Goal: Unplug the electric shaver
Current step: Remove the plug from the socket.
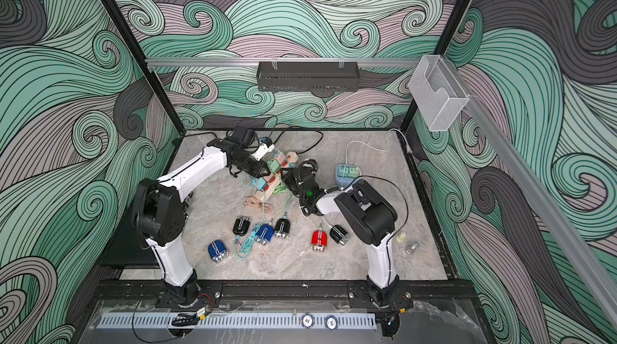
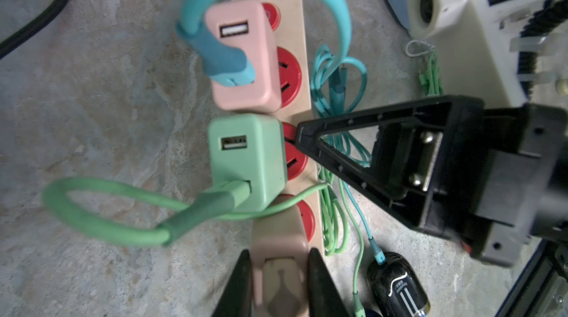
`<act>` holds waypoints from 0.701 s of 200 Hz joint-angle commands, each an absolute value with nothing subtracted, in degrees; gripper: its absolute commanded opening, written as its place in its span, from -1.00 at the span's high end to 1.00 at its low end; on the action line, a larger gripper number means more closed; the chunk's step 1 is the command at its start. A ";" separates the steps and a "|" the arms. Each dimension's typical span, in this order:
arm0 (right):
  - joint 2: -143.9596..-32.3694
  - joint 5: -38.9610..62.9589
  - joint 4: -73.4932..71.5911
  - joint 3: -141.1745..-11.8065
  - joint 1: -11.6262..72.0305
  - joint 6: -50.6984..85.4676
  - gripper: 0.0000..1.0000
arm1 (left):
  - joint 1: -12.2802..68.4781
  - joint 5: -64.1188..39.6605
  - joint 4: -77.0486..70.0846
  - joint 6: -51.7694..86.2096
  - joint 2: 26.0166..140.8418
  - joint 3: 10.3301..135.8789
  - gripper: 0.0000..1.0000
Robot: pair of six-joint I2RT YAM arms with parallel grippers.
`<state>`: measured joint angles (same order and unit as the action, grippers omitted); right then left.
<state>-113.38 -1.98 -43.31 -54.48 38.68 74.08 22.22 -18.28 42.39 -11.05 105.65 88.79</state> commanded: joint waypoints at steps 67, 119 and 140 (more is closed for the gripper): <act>-115.23 -6.27 -48.73 -49.84 37.54 71.70 0.85 | 17.31 -24.09 44.34 -10.91 103.79 92.42 1.00; -115.05 -5.77 -52.28 -48.57 37.55 71.19 0.85 | 13.11 -27.60 43.40 -9.68 106.27 92.37 1.00; -114.87 -5.60 -52.85 -48.51 37.45 71.02 0.85 | 12.73 -27.95 44.19 -10.30 107.18 93.03 1.00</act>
